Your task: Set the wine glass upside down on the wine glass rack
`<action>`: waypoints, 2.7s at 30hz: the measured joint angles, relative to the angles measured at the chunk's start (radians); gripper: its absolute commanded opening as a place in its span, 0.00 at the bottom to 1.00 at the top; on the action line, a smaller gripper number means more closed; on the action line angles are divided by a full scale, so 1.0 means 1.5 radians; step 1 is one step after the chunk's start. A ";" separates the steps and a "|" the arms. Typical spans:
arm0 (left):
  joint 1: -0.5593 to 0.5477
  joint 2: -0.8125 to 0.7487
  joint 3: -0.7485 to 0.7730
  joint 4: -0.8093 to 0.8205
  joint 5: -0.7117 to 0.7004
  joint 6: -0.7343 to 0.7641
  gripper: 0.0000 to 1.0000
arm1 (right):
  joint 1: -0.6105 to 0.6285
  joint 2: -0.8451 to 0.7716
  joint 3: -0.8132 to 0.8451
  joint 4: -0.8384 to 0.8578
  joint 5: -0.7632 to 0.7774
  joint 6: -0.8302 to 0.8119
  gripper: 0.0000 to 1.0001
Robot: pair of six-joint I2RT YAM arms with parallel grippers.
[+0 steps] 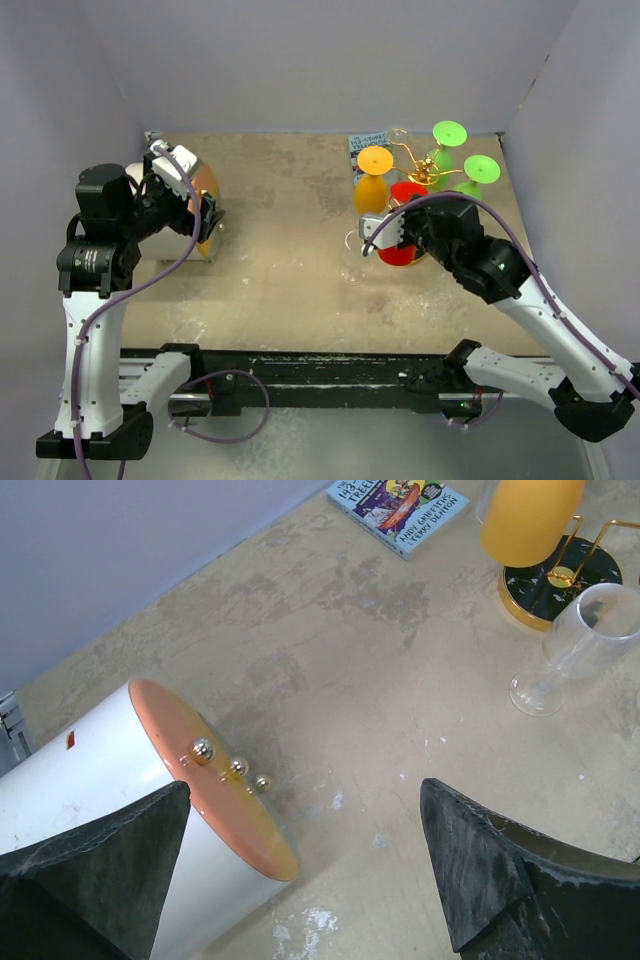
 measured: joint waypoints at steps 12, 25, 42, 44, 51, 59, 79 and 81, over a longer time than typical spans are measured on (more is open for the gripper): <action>0.000 0.000 0.000 0.000 0.000 0.000 0.99 | 0.000 0.005 0.013 -0.042 -0.043 -0.016 0.04; 0.000 0.001 0.000 0.000 0.001 0.000 0.99 | 0.000 0.002 0.013 -0.048 -0.044 -0.007 0.20; 0.000 0.019 0.000 0.000 0.005 0.000 0.99 | -0.001 -0.019 0.019 -0.083 -0.070 0.018 0.40; 0.000 0.024 0.000 0.000 0.006 0.000 0.99 | -0.001 -0.019 0.025 -0.090 -0.075 0.022 0.42; 0.000 0.043 -0.003 0.010 0.039 -0.002 1.00 | -0.010 -0.026 0.046 -0.110 -0.107 0.045 0.51; -0.029 0.063 -0.055 0.062 0.088 -0.031 0.95 | -0.085 -0.063 0.092 -0.140 -0.235 0.102 0.74; -0.377 0.297 -0.018 0.194 -0.032 -0.055 0.75 | -0.403 -0.059 0.205 -0.098 -0.385 0.385 0.83; -0.403 0.329 -0.005 0.205 -0.046 -0.058 0.73 | -0.421 -0.057 0.211 -0.097 -0.391 0.398 0.83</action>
